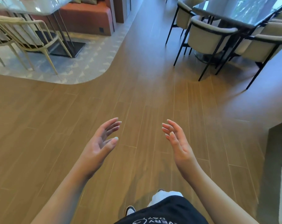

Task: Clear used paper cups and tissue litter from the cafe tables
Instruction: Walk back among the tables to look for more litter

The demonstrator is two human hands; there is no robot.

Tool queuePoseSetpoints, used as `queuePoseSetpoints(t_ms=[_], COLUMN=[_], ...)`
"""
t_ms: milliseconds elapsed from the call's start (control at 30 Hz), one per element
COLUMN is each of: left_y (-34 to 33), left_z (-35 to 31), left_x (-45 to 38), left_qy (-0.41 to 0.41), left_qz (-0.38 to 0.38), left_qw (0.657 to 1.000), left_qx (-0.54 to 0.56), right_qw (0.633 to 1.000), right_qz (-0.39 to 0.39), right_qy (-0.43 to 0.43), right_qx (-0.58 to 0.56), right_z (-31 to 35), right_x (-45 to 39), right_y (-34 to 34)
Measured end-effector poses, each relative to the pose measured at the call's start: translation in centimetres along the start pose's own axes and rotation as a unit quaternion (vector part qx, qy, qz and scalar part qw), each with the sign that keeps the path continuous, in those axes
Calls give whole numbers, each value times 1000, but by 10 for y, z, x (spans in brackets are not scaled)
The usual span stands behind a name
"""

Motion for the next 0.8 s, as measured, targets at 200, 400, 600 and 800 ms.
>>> queuePoseSetpoints(t_ms=[200,400,600,800], left_y=[-8,-28,-29,-14], left_z=[17,14,4,12], left_x=[-130,-272,-378,-482], left_qy=[15,27,19,19], left_qz=[15,33,13,12], left_qw=[1000,999,1000,1000], left_qx=[-12,-24,-10,-13], right_qw=[1000,1000,999,999], right_qz=[-9,4,35,40], right_qy=[-4,-10,-7,0], right_qx=[-14,-26,-18,-12], right_z=[-12,-14,-6,-3], right_x=[-111,-240,-352,-451], right_y=[28,70,95,102])
Point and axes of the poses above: each hand's wrist, its own x-axis away from the middle knuckle, its own y-axis out of the back of the hand, z = x × y, the point moved 4 cm from there along -x, towards the middle knuckle, and after that the axes turned 4 degrees about x, right-handed, at the moved point
